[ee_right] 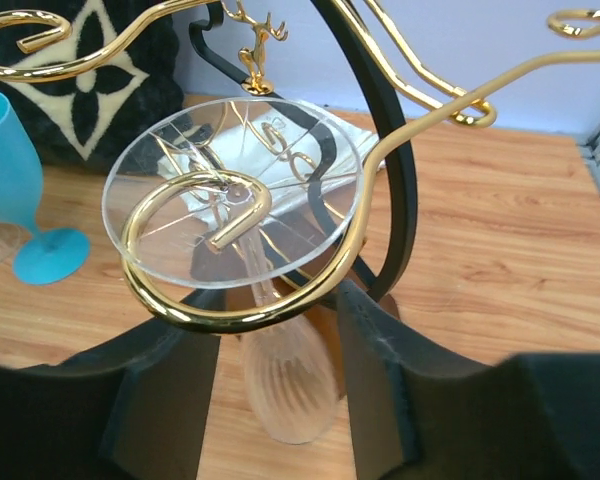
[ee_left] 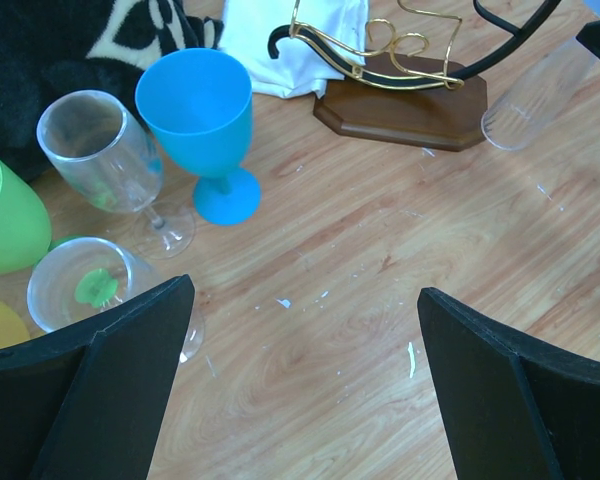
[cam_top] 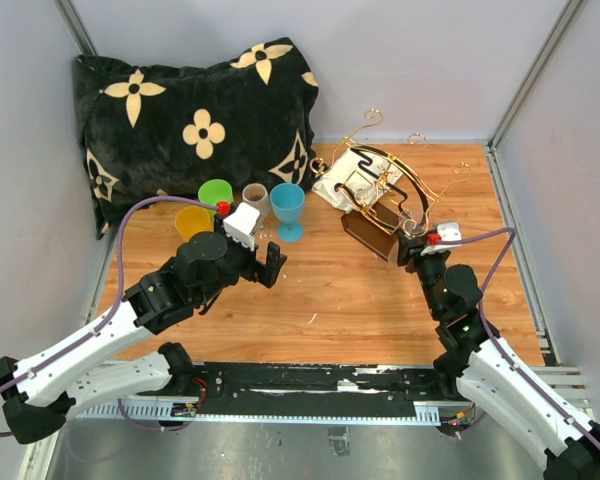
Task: Place the wine glass upside down on the wine glass rack
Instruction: Turn the wine glass upside down at the wine rack.
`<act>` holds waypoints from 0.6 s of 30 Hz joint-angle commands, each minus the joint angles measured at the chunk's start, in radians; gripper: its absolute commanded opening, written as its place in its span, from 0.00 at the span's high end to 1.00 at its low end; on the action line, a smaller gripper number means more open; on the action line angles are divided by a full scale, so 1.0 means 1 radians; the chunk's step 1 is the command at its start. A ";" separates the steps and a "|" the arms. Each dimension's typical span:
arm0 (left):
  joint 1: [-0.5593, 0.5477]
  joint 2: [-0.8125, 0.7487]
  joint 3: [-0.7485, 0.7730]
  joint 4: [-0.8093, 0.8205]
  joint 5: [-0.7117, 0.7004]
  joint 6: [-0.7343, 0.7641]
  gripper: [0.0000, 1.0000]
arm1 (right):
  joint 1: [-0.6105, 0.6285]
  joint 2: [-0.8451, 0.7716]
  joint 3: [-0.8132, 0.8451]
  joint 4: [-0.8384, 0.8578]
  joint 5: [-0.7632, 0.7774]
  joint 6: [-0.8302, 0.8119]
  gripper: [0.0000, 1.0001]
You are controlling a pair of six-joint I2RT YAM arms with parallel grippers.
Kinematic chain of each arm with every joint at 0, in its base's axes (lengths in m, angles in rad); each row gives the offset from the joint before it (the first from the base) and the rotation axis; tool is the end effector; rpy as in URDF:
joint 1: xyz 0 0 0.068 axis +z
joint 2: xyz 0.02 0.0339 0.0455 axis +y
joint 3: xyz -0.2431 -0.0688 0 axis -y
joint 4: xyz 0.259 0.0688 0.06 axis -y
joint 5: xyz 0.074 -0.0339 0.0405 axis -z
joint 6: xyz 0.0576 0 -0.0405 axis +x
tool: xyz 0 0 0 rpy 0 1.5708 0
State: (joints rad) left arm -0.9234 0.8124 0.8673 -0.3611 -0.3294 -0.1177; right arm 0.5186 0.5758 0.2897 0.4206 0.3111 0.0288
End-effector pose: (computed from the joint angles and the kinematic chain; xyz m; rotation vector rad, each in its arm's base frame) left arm 0.1540 -0.1727 0.3254 0.5227 1.8063 -0.4110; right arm 0.1904 0.0884 0.2476 -0.0973 1.4434 0.2255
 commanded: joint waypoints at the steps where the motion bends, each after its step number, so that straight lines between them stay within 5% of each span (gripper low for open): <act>1: -0.002 -0.019 -0.008 0.012 -0.020 -0.016 0.00 | -0.012 -0.037 0.036 -0.025 0.004 0.005 0.45; 9: -0.002 0.010 0.022 -0.056 -0.033 -0.108 0.00 | -0.013 -0.119 0.063 -0.177 -0.049 0.004 0.17; 18: -0.002 0.024 0.049 -0.097 -0.009 -0.158 0.00 | -0.013 -0.143 0.261 -0.631 -0.103 0.086 0.03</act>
State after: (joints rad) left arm -0.9234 0.8230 0.8696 -0.4221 -0.3443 -0.2375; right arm 0.5186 0.4488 0.4606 0.0254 0.2436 0.0582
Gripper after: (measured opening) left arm 0.994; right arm 0.947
